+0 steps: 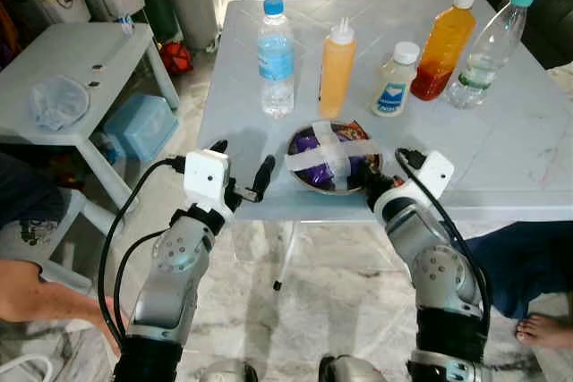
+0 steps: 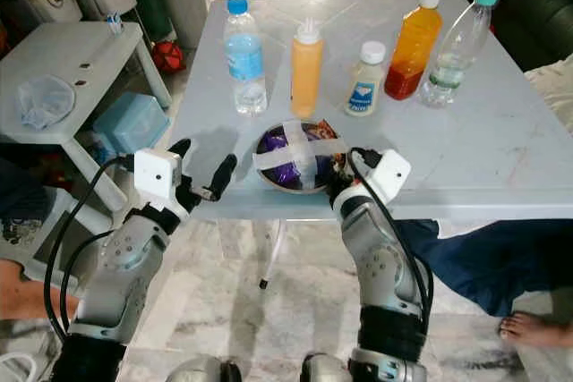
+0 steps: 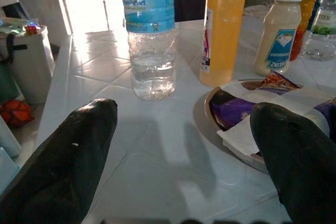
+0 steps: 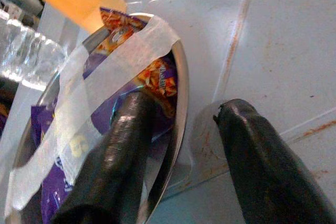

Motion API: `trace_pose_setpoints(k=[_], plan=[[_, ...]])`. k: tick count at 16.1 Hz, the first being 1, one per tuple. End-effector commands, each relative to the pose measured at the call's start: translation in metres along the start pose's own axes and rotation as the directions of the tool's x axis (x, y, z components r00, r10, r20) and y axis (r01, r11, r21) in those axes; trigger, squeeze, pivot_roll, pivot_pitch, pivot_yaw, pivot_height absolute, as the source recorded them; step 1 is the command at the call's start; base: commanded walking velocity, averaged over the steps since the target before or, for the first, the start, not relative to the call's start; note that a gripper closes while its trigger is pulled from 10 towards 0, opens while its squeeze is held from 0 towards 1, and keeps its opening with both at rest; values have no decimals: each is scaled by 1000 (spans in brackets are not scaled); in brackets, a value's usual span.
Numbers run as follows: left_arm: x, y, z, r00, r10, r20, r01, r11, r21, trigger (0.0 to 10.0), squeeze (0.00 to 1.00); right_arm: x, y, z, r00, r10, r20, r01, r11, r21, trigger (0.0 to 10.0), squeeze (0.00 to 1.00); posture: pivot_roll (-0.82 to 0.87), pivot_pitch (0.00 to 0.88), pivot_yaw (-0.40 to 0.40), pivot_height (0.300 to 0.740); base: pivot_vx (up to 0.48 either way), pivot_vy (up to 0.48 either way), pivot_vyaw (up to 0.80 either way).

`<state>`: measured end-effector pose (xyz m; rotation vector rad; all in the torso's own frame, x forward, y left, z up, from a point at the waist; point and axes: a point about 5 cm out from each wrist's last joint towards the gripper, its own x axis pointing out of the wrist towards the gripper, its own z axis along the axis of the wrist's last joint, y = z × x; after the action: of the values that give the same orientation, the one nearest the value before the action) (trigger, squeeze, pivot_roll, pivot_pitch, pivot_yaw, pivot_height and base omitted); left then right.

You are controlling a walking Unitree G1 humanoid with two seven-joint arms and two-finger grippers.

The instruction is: Restocking fridge

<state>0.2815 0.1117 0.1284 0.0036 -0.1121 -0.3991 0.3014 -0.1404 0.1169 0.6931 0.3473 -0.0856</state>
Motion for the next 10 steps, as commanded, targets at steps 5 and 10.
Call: trace_pose_setpoints(k=[5,10], plan=[[2,0,3,1000,-4,11,4,1000,18,10000,0,5,6,-4,998,-5,-63,8,999,46,0,0,17,66,56,740,0,0,0],[3,-2,3,1000,-7,14,6,1000,18,10000,0,2,-2,-6,995,-81,-61,81,997,2,0,0,16,66,56,740,0,0,0]])
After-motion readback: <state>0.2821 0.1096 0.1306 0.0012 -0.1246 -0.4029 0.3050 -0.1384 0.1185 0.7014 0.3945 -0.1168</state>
